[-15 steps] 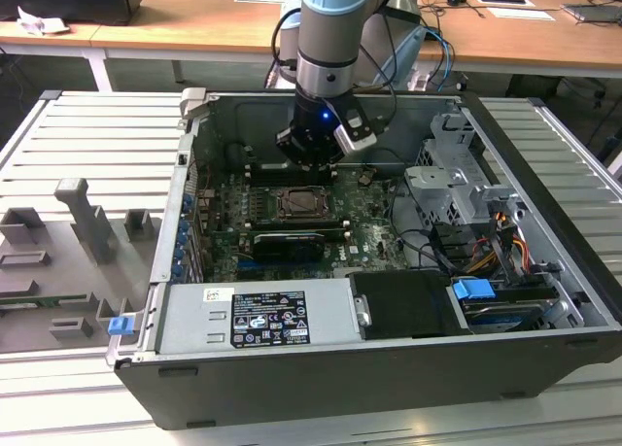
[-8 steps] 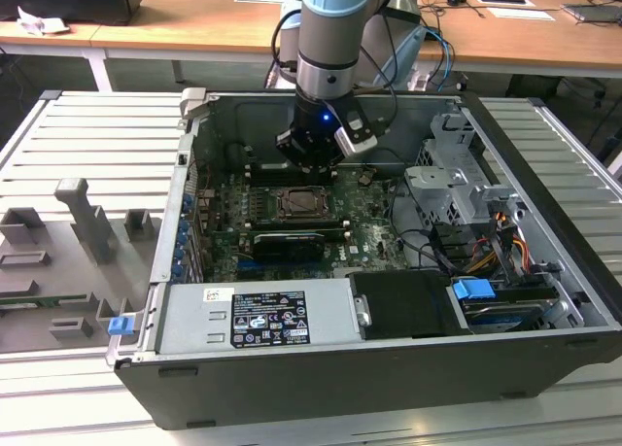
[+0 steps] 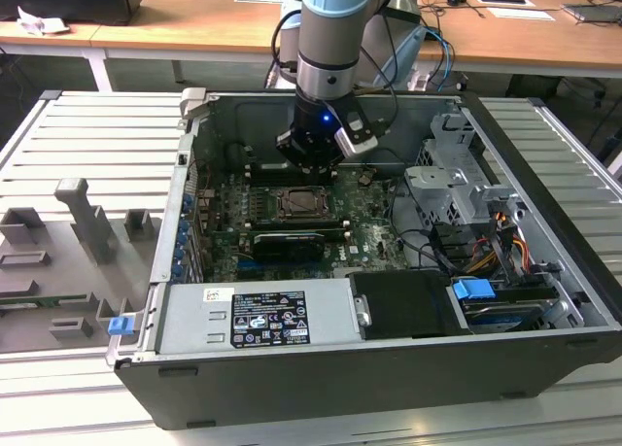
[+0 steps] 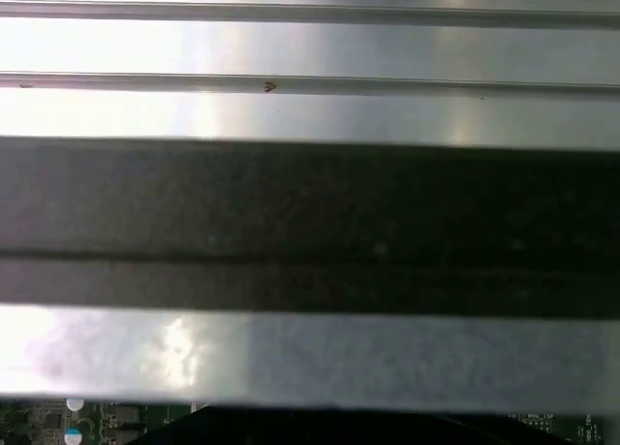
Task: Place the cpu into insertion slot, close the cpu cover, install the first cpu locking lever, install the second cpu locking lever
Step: 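Install the second cpu locking lever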
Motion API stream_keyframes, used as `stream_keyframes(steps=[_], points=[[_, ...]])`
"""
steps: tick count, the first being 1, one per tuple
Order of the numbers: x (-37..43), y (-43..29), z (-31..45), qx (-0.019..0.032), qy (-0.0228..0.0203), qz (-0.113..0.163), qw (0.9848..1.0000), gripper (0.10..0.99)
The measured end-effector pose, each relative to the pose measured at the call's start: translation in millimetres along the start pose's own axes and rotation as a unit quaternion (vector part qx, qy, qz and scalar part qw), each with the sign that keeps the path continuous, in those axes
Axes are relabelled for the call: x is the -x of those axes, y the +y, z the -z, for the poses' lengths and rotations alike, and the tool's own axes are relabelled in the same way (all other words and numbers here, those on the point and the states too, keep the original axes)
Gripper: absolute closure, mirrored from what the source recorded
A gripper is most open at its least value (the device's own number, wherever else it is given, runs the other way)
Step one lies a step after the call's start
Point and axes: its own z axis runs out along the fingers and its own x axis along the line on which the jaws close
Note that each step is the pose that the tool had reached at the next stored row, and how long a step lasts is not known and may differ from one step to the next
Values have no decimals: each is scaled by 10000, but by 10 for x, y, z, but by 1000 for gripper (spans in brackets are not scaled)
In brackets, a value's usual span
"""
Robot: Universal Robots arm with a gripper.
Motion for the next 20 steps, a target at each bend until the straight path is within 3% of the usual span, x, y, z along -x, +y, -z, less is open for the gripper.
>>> stream_keyframes(steps=[20], points=[[0,-26,62,1,-1,0,10000,980]])
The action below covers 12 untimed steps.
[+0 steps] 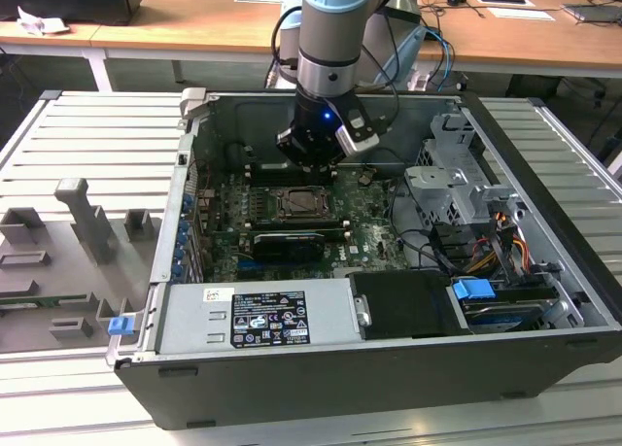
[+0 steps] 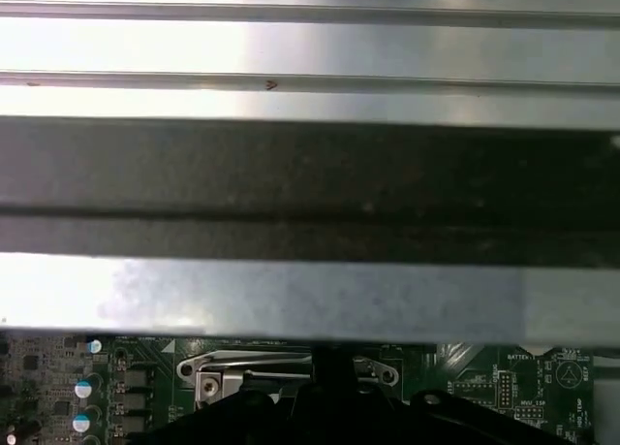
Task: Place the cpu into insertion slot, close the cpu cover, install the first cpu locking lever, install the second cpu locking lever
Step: 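Install the second cpu locking lever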
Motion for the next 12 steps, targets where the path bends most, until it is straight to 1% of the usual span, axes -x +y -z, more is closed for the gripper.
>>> stream_keyframes(steps=[4,10,12], points=[[-1,-26,2,0,0,0,10000,980],[-2,-83,6,0,0,0,10000,980],[-2,-90,6,1,0,-1,10000,980]])
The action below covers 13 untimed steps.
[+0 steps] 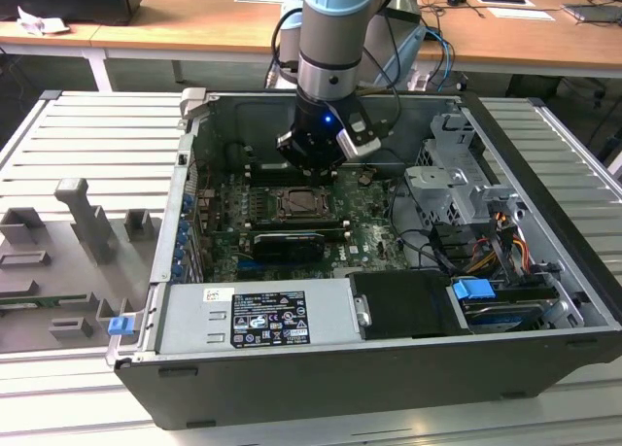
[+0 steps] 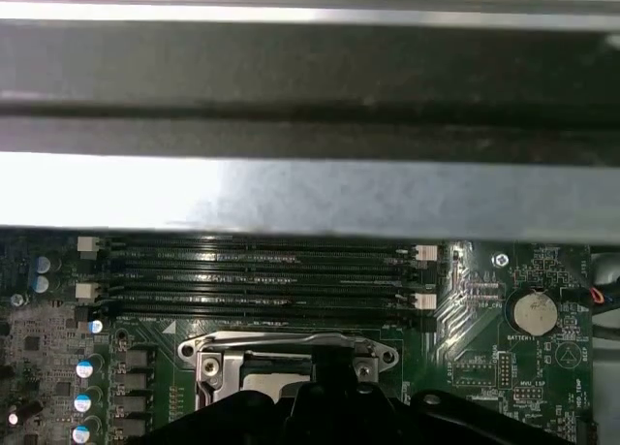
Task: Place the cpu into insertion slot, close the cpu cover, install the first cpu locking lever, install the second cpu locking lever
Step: 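Install the second cpu locking lever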
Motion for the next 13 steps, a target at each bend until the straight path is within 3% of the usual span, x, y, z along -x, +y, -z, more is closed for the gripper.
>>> stream_keyframes(steps=[13], points=[[-1,-36,19,-1,1,1,10000,980]])
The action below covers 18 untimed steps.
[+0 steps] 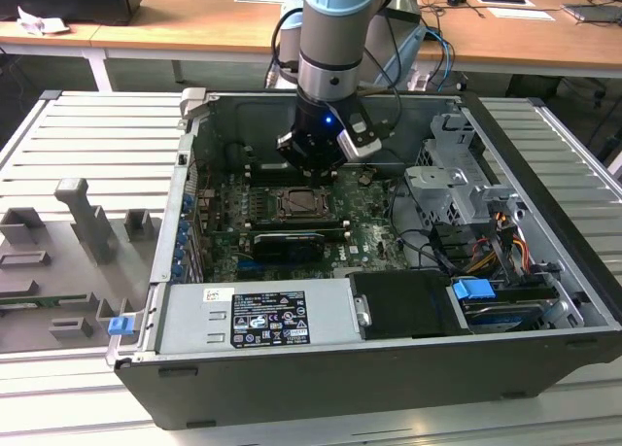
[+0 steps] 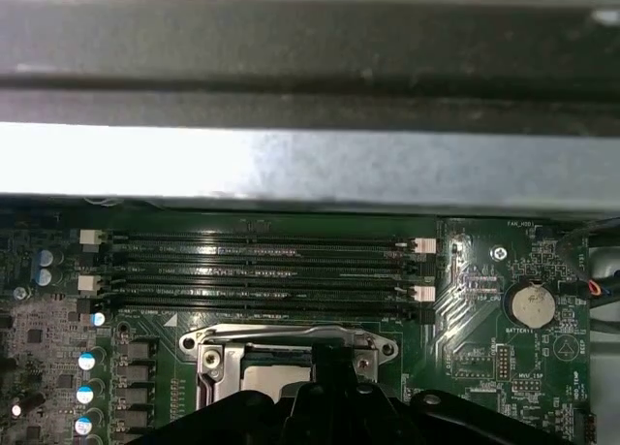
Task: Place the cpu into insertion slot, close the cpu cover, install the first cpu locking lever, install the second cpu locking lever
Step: 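Install the second cpu locking lever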
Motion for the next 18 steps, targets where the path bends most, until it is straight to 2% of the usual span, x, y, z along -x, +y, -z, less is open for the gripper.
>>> stream_keyframes(steps=[14,18], points=[[0,-19,22,0,0,0,10000,980],[-2,-64,25,0,0,-2,10000,980]])
